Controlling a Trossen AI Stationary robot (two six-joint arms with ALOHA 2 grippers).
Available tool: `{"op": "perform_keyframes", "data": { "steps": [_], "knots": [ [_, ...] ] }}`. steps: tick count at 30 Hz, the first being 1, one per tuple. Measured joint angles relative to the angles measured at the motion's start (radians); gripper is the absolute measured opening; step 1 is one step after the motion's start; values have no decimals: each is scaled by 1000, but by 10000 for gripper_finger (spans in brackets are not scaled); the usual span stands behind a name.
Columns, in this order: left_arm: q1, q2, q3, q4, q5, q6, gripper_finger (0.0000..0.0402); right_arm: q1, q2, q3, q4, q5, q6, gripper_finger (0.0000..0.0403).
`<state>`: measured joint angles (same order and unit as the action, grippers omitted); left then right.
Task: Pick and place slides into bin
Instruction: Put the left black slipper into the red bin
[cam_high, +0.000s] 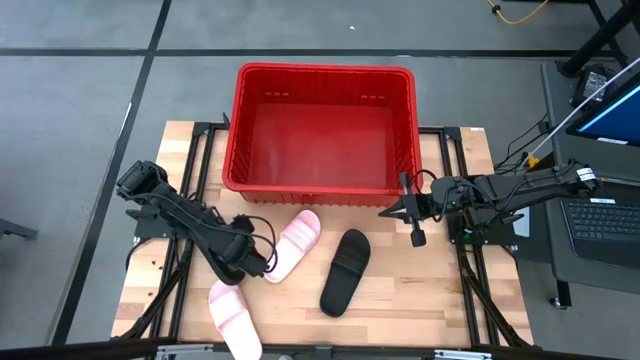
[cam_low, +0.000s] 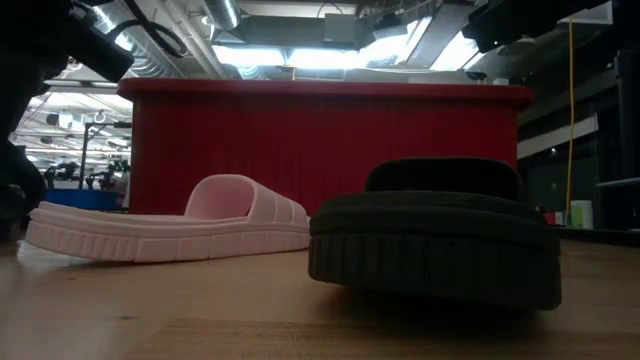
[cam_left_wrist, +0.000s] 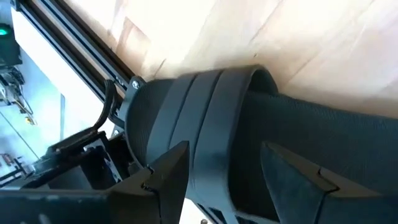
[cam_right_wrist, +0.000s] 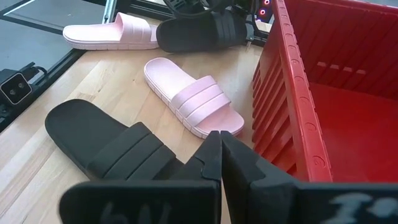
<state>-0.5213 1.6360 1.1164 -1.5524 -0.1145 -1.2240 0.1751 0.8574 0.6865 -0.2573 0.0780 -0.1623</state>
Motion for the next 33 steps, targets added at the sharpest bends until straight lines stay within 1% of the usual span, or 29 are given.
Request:
{"op": "perform_keyframes", "data": {
  "steps": [5, 9, 14, 18, 21, 25, 28, 31, 33],
  "knots": [
    [0, 23, 0, -7, 11, 8, 189, 0, 0, 0, 0, 0, 0, 6],
    [0, 91, 0, -20, 55, 91, 179, 0, 0, 0, -2, 0, 0, 6],
    [0, 162, 0, -23, 53, 116, 174, 0, 0, 0, -2, 0, 0, 6],
    [1, 178, 0, -25, 42, 123, 175, 0, 0, 0, -1, 0, 0, 6],
    [1, 178, 0, -25, 42, 123, 167, 0, 0, 0, -2, 0, 0, 6],
    [1, 178, -1, -24, 43, 148, 130, 0, 0, 0, -1, 0, 4, 6],
    [1, 178, -1, -26, 43, 165, 81, 0, 0, 0, -1, 0, 4, 6],
    [0, 178, -1, -24, 48, 180, 23, 0, 0, 0, -1, 0, 4, 6],
    [-9, 178, -1, -24, 52, 182, 12, 0, 0, 0, 0, 0, 3, 6]
  ]
}}
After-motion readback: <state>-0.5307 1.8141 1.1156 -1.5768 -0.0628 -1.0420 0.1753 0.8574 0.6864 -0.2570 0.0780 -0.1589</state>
